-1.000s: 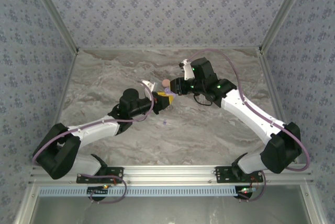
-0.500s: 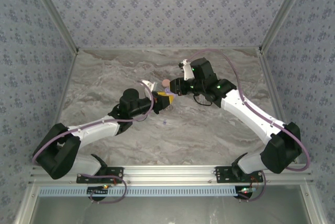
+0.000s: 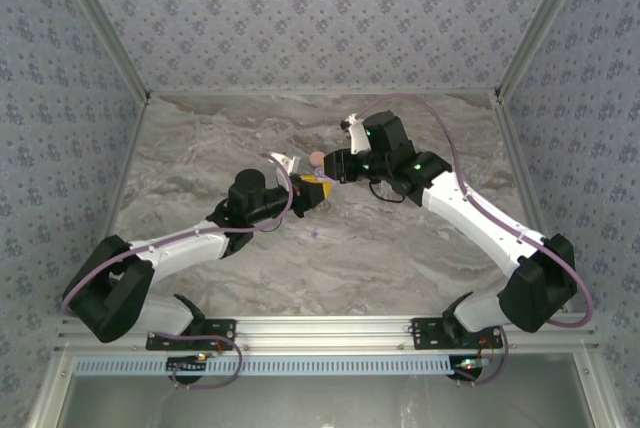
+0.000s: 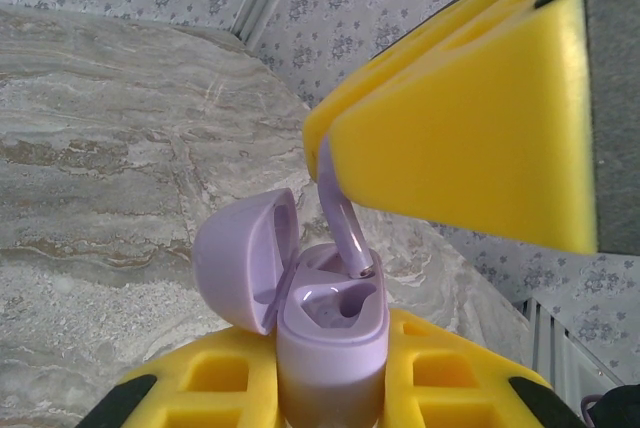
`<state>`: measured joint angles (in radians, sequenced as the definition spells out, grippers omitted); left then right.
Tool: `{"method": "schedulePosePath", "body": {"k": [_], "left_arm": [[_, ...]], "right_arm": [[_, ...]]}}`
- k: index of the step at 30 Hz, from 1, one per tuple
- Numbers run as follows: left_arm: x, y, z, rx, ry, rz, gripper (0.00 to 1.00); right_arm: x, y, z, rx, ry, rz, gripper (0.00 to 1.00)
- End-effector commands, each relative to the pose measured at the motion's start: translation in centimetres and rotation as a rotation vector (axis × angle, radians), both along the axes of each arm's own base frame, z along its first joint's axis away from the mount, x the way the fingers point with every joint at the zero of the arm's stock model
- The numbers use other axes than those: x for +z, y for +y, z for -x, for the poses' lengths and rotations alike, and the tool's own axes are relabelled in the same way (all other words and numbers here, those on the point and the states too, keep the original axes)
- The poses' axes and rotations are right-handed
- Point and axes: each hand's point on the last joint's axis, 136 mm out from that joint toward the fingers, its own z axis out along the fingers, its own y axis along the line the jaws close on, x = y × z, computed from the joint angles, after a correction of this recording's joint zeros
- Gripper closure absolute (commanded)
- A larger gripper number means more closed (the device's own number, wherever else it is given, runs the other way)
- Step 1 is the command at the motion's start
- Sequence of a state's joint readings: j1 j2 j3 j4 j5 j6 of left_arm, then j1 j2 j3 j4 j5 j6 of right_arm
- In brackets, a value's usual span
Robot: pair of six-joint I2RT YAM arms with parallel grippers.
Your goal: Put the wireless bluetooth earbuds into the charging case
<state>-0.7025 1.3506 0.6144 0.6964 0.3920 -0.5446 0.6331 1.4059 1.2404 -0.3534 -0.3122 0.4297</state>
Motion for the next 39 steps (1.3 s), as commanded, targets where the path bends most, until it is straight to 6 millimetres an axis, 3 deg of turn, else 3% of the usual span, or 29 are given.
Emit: {"method": "schedulePosePath", "body": {"k": [1,26,39], "left_arm": [[2.9,-0.6,-0.6,0.002,-0.058,0.062,0.8],[3.3,-0.4,-0.8,0.023,-0.057,0.074,0.8],[3.3,-0.3,-0.8,0.028,-0.071,0.062,0.8]], "right_arm": [[0.7,-0.1,0.3,0.002,-0.038,0.005,0.76],[-0.1,0.2,1.3,0.028,-0.025,0.038,0.76],[-0.1,-0.3,1.9,0.032,-0.026,0.051,0.72]]}}
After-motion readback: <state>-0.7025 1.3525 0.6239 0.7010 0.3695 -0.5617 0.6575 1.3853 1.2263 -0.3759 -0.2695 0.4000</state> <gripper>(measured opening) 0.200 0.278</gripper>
